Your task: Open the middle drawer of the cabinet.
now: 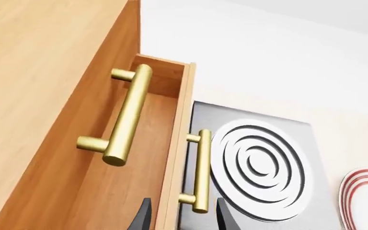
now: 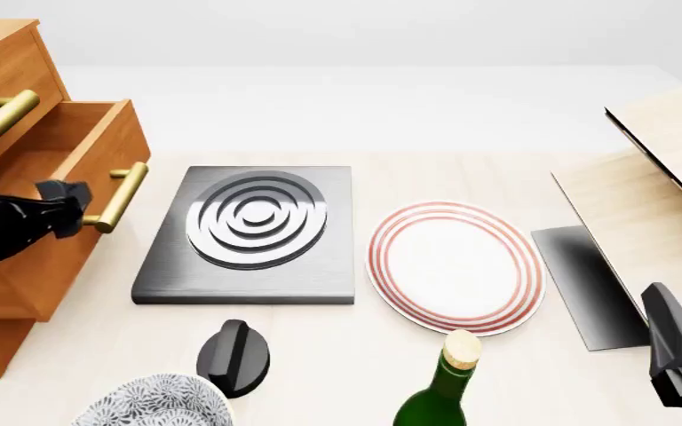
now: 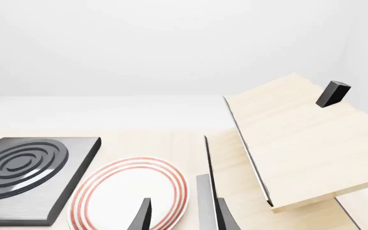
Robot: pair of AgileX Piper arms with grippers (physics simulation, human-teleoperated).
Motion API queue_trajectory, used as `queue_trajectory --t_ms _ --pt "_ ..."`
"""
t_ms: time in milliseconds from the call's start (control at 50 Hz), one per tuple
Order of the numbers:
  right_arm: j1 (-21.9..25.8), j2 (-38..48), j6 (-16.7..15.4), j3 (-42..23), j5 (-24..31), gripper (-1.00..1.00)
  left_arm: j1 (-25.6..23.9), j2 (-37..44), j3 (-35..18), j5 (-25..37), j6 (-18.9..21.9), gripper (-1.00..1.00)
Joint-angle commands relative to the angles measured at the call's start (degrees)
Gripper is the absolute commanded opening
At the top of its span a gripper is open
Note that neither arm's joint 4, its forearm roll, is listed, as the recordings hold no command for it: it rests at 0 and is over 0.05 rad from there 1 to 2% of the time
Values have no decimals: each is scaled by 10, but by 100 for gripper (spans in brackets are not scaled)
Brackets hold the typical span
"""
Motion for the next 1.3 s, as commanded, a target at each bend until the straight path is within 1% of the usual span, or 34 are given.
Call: queue_trajectory --t_ms 20,300,500,960,1300 --pt "1 -1 -2 2 -3 100 -15 13 9 -3 -16 100" --pt "1 -1 -1 2 -2 100 -58 12 8 0 -32 100" --pt "1 -2 -1 2 -2 100 -77 16 9 -3 -39 100" --pt "1 -1 -1 2 -2 100 -99 16 8 -3 -47 100" --pt "1 -1 -1 2 -3 100 -107 14 0 5 -42 100"
